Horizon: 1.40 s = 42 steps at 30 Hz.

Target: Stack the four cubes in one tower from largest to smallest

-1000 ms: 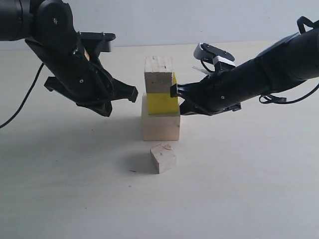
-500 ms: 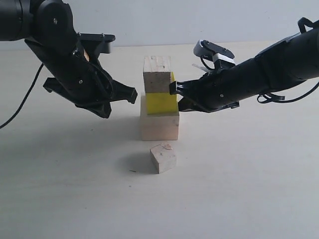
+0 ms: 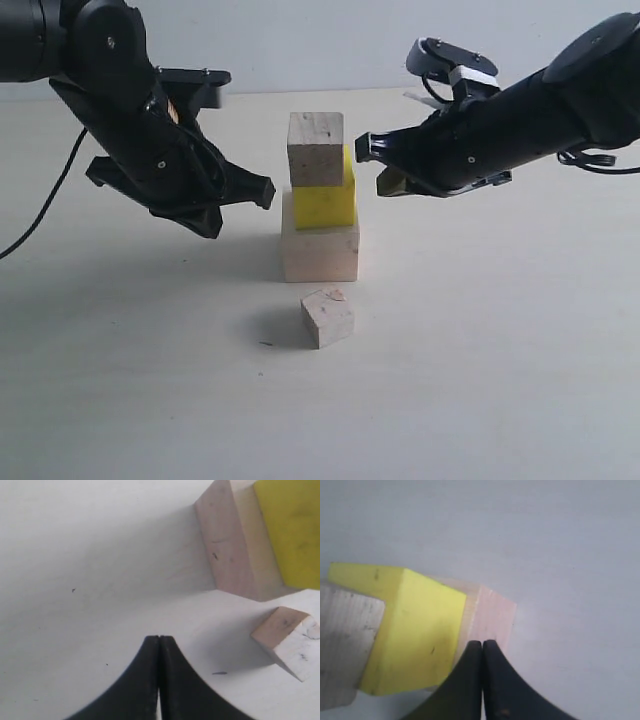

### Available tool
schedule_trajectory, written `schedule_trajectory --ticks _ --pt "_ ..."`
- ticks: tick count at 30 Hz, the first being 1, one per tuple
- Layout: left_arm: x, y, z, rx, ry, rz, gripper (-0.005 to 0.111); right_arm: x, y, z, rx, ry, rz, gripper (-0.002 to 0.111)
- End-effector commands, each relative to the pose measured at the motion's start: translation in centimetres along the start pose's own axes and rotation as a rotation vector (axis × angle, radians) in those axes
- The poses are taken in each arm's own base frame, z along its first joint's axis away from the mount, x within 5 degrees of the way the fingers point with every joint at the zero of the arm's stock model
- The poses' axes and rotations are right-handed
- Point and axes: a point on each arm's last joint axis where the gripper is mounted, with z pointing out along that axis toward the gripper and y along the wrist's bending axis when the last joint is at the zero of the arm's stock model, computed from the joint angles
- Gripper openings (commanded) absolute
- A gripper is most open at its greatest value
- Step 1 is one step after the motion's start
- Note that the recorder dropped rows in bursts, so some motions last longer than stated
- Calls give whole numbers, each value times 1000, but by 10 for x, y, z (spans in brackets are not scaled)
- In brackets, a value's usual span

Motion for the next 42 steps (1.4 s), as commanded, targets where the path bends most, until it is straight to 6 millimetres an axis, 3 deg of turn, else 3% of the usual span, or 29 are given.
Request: schedule_trajectory --ticks 1,8,22,34,38,42 --pt "-3 -1 -8 15 -53 0 0 -2 5 -13 -9 12 -6 0" --pt "-4 -2 -23 26 -100 6 0 4 15 -22 -72 87 26 0" --pt "-4 -2 -24 27 -102 9 0 5 32 -56 -117 91 17 0" --pt "-4 -2 -24 32 -107 8 0 7 44 -55 -228 108 18 0" --pt "-5 -3 -24 41 -109 4 0 12 53 -48 -264 124 -16 0" --pt "-4 -4 -24 51 -104 6 0 13 50 -36 -249 138 -3 0"
